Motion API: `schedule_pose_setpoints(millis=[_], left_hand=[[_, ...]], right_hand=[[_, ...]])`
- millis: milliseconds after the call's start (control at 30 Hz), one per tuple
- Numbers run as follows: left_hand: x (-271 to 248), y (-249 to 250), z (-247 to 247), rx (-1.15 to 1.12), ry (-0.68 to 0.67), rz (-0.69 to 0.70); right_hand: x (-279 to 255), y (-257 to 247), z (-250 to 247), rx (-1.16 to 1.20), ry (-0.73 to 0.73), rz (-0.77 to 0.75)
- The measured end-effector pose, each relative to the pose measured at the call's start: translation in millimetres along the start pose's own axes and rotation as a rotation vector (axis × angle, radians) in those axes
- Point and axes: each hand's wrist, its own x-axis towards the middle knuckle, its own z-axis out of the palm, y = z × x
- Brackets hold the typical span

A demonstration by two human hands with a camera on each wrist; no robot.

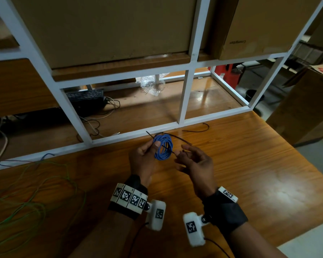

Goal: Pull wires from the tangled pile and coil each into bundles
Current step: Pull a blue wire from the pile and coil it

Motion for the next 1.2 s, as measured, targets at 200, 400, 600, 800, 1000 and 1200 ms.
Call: schedule_pose_setpoints(millis=[200, 400, 600, 800, 1000, 1200], left_hand=[[6.7, 3.7, -6.9, 0.03, -0.006, -0.006], [-0.1, 3.8, -4.1, 0.152, -0.094, 0.05], [-7.2, 13.7, -4.1, 0.323, -0.168, 0.181], [-9.4, 22.6, -7.7, 0.483, -0.248, 0.339], [-11.7, 28.9, -10.0, 0.587, -0.305, 0.43], [-12.6, 29.6, -13.1, 0.656, -0.313, 0.44]], right_hand=[[-4.1, -10.5, -25.2, -0.153, -0.128, -0.171], [-3.0, -19.0, -22.0, -0.453, -0.044, -0.411], [-0.8, -37.2, -5.9, -0.585, -0.013, -0.624], [10.2, -42.8, 3.6, -0.602, -0.046, -0.645], [21.2, -51.7, 6.7, -0.645, -0.067, -0.698], [22.9, -52.4, 4.1, -0.712, -0.095, -0.757]])
